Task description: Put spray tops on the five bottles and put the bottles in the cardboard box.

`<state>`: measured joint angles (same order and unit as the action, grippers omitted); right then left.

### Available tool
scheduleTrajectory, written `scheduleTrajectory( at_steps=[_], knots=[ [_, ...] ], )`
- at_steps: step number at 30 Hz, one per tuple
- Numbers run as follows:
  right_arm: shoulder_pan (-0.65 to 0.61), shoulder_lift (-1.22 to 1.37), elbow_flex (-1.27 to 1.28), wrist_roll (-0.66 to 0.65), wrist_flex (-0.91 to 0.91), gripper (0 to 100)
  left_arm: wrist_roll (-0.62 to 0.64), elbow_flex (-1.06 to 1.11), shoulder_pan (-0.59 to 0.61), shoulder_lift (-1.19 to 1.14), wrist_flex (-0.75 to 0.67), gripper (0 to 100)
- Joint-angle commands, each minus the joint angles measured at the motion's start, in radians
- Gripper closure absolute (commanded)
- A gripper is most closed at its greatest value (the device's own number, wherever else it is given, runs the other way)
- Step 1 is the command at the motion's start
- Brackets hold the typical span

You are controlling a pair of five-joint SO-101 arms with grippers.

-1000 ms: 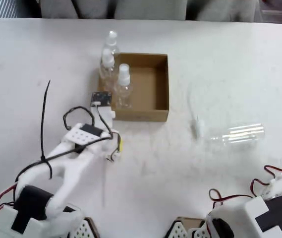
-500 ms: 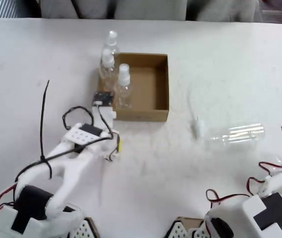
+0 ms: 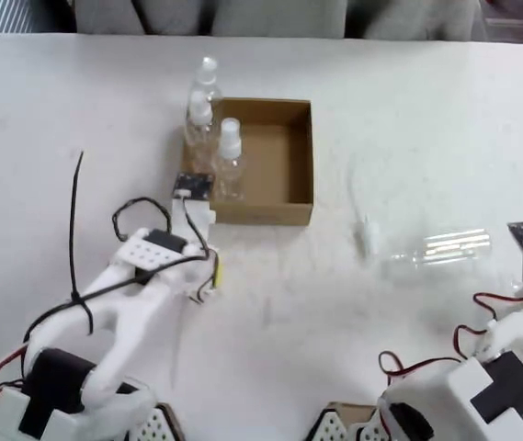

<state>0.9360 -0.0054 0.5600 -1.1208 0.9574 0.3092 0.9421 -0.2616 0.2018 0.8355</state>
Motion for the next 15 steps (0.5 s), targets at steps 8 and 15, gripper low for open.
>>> scheduleTrajectory(
  at_steps=[8,15],
  knots=[
    [-0.088,-0.019,-0.21,0.012,0.24,71.8,-0.014,-0.002,0.016,0.044,0.015,98],
    [-0.117,-0.021,-0.216,0.012,0.24,71.8,-0.014,-0.002,0.018,0.044,0.017,98]
  ],
)
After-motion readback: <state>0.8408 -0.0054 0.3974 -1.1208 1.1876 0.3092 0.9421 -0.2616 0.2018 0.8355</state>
